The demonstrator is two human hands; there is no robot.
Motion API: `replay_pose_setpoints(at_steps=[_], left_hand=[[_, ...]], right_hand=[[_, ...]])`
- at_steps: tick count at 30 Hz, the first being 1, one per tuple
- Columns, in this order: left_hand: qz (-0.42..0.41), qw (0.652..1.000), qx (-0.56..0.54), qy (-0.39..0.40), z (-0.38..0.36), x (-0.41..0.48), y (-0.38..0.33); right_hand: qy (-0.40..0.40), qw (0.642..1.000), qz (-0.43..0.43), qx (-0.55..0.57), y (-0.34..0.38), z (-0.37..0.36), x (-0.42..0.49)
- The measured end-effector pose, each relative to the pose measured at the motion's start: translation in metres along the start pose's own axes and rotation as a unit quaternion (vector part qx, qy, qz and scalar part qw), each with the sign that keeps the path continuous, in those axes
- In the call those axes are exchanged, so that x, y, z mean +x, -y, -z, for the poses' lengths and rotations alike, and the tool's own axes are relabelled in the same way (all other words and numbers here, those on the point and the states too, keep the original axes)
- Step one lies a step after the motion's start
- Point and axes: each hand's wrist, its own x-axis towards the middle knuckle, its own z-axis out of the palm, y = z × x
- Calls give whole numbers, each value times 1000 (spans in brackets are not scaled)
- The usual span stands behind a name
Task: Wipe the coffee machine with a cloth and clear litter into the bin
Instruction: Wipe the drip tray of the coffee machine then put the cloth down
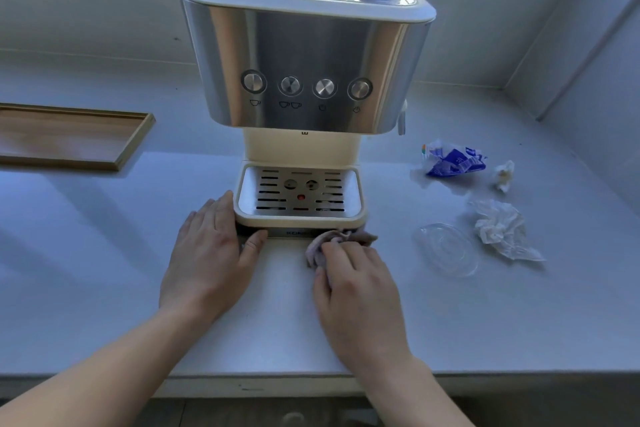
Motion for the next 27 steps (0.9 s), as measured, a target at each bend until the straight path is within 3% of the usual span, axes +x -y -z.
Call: replay_pose_setpoints(at_steps=[8,13,18,23,27], left_hand=[[9,1000,-13,15,4,0,-4],[12,1000,-12,23,8,0,-4],[25,999,-26,27,9,-2,-4],[18,999,-38,23,11,-2,-4],[15,999,-36,22,9,-5,-2]], right_hand=[[56,991,92,81,31,-14,17],[161,967,156,117,10,9,13],[64,996,43,51,-55,37,-4],[17,996,-84,-12,-58,15,31],[41,997,-68,-4,-76,7,75]])
